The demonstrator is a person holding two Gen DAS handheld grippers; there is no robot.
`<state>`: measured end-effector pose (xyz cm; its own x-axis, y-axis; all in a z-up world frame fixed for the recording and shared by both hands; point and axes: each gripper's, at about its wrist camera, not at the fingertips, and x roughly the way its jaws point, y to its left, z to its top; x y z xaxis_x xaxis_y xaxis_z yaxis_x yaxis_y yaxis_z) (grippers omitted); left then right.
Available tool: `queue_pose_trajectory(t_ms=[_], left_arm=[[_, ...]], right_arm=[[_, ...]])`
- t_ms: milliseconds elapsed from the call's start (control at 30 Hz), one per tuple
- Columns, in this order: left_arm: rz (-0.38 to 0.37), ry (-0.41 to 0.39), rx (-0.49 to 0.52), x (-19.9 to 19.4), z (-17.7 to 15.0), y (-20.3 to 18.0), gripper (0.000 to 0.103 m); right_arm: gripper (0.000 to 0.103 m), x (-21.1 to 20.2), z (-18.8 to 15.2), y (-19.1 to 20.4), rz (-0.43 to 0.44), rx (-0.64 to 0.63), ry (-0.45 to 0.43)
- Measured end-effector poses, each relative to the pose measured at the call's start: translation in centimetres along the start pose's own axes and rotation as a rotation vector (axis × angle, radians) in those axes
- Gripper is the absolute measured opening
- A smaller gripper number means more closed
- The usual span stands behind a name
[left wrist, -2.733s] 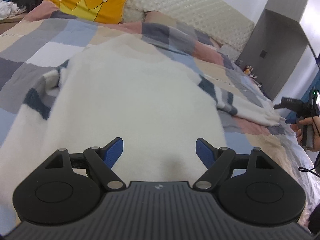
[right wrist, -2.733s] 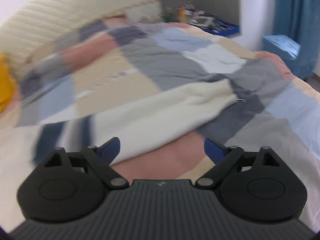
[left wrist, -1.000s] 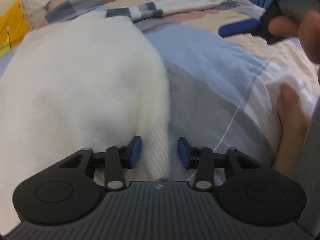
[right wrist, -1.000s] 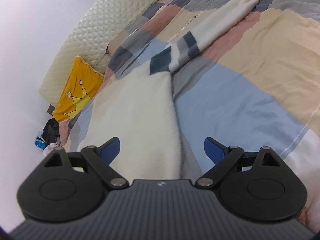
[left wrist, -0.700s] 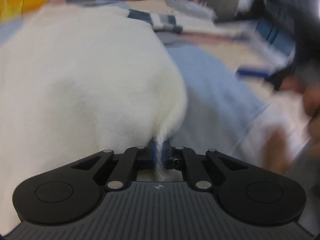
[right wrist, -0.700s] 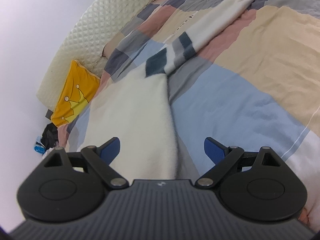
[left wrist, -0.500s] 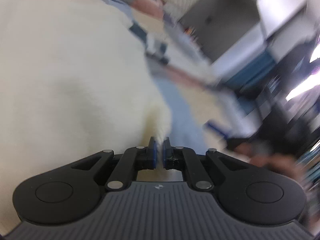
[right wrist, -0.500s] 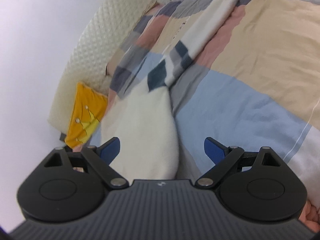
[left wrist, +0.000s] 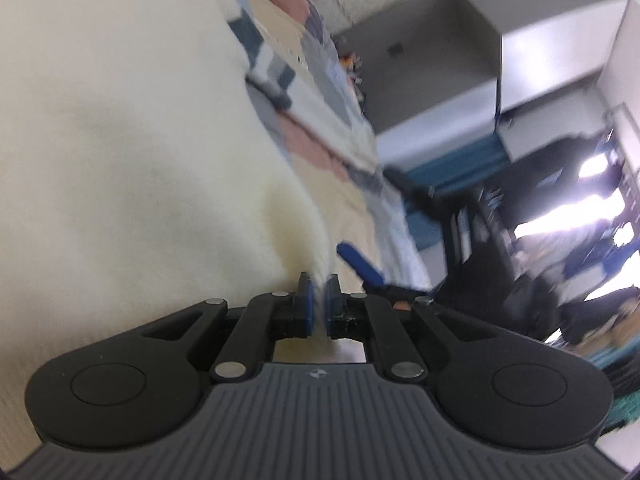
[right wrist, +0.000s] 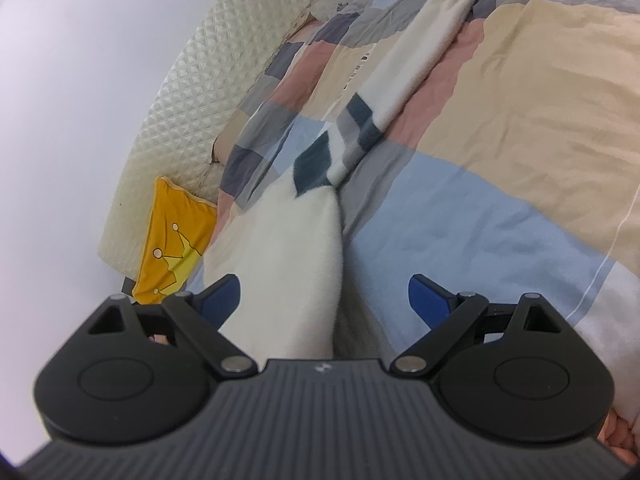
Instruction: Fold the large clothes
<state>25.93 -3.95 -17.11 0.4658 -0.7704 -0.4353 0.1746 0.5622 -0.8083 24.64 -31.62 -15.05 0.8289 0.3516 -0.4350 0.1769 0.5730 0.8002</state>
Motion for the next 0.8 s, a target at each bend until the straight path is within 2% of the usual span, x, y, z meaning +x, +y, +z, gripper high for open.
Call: queue_pose_trajectory(t_ms=[267, 433, 467, 500, 567, 700, 800], left_arm=[[0.138, 0.109, -0.009, 6.1, -1.9, 2.8, 0.007], [0.099, 0.104, -0.071, 6.0, -1.6, 4.3, 0.01], [0.084, 0.105, -0.074, 5.9, -1.5, 4.2, 0.019], [0.056, 0.105, -0.076, 5.5, -1.4, 4.1, 0.04], [0.003, 0.093, -0.084, 4.5, -1.3, 3.8, 0.057], [0.026, 0.039, -0.012, 2.3, -1.2, 1.9, 0.057], [0.063, -0.025, -0.001, -1.4, -1.0, 1.4, 0.057]], right_arm=[[0.093, 0.5, -0.3, 0.3, -0.048, -0.026, 0.02], [0.093, 1.1, -0.6, 0.6, -0.072, -0.056, 0.037], [0.093, 1.2, -0.7, 0.6, -0.074, -0.062, 0.039], [0.093, 1.3, -0.7, 0.7, -0.077, -0.07, 0.039], [0.093, 1.4, -0.8, 0.8, -0.085, -0.078, 0.042], [0.093, 1.5, -1.0, 1.2, -0.107, -0.102, 0.051], [0.093, 1.7, -1.4, 1.6, -0.125, -0.135, 0.06]])
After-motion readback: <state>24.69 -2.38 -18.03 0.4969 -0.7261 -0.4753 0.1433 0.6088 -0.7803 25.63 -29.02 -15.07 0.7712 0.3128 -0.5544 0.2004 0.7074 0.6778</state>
